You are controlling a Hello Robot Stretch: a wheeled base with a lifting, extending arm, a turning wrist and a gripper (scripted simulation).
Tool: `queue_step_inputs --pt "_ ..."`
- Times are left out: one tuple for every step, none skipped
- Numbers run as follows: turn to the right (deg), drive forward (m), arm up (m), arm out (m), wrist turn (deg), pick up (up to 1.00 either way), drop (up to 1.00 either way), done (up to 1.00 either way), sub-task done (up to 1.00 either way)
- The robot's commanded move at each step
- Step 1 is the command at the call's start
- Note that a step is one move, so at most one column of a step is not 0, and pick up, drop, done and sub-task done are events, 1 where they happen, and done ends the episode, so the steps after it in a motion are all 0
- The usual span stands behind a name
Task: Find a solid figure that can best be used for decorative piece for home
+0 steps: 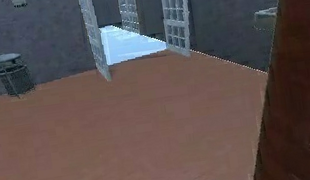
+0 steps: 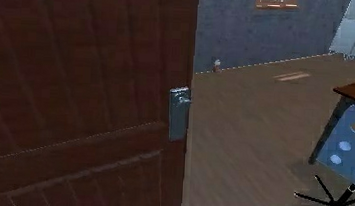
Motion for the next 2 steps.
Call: queue_step_inputs --pt "6.0 0.0 0.0 0.0 0.0 0.0 0.0 0.0 0.0" --pt "0.0 0.8 0.0 0.0 0.0 0.0 0.0 0.0 0.0"
